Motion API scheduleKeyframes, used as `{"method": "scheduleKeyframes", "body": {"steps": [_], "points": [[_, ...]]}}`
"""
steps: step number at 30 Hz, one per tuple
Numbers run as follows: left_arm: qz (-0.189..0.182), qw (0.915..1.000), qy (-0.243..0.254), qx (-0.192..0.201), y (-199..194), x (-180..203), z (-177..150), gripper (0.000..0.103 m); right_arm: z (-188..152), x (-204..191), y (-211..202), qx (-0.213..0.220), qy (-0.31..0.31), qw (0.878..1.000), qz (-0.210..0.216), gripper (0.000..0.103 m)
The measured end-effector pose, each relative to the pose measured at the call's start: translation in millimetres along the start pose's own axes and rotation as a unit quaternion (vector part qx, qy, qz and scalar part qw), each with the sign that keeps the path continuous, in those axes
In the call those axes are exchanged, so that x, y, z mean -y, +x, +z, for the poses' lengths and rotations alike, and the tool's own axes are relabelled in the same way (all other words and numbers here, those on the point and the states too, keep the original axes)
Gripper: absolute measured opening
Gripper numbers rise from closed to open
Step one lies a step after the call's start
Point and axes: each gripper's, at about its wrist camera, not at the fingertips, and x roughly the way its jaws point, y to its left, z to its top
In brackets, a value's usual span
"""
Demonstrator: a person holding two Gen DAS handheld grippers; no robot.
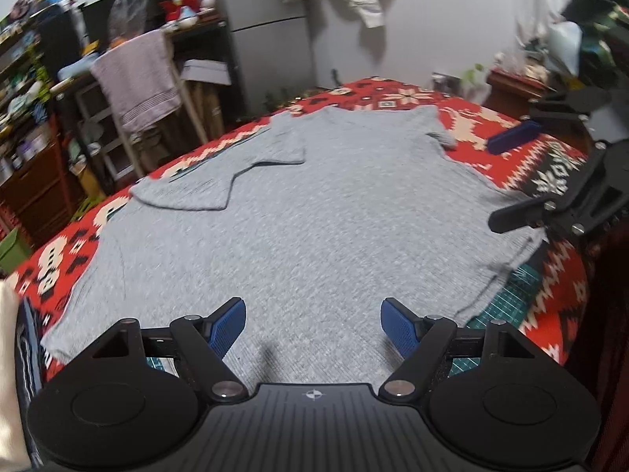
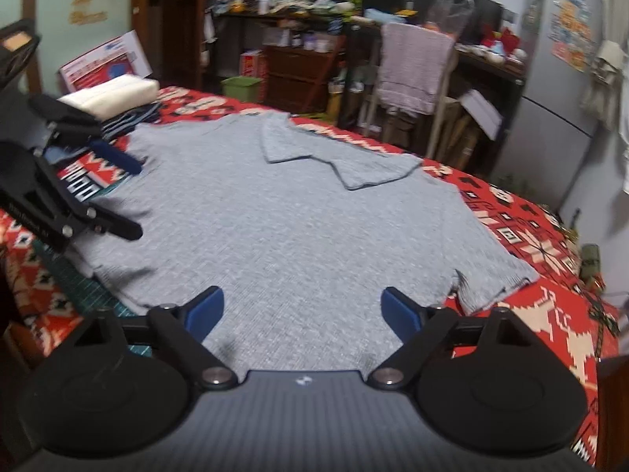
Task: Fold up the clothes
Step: 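Close the right tool on the hem while the left tool moves toward the hem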
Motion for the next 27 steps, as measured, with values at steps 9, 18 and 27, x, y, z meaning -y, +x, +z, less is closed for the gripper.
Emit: {"method": "scheduleKeyframes", "body": {"steps": [9, 18, 27], "points": [[-0.036, 0.999, 0.025, 0.005, -20, -7, -11, 0.075, -11, -2, -11, -0.037, -0.024, 0.998, 0.04, 0.066], [-0.02, 0.9992, 0.028, -0.019, -28, -9, -37, 0.059, -15, 12, -21, -0.049, 0.027, 0.998, 0.039, 0.038], [-0.026, 0.9993, 0.017, -0.019, -33, -14, -40, 0.043, -16, 15, -24, -0.05, 0.037, 0.997, 0.035, 0.017]]}}
